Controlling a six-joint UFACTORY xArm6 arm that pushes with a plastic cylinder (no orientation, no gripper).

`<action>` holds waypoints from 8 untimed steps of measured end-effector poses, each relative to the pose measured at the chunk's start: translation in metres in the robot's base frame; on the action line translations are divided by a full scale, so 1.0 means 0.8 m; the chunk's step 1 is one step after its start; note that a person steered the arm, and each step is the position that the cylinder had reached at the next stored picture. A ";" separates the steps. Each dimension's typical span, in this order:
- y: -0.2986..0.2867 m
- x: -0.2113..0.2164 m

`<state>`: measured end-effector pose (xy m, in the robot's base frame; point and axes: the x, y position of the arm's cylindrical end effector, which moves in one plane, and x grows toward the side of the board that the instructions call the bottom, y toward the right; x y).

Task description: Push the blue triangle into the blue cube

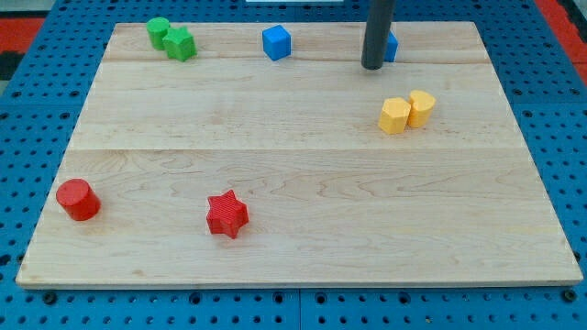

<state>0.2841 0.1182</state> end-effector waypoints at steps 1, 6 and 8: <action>0.039 -0.002; 0.020 -0.062; -0.063 -0.072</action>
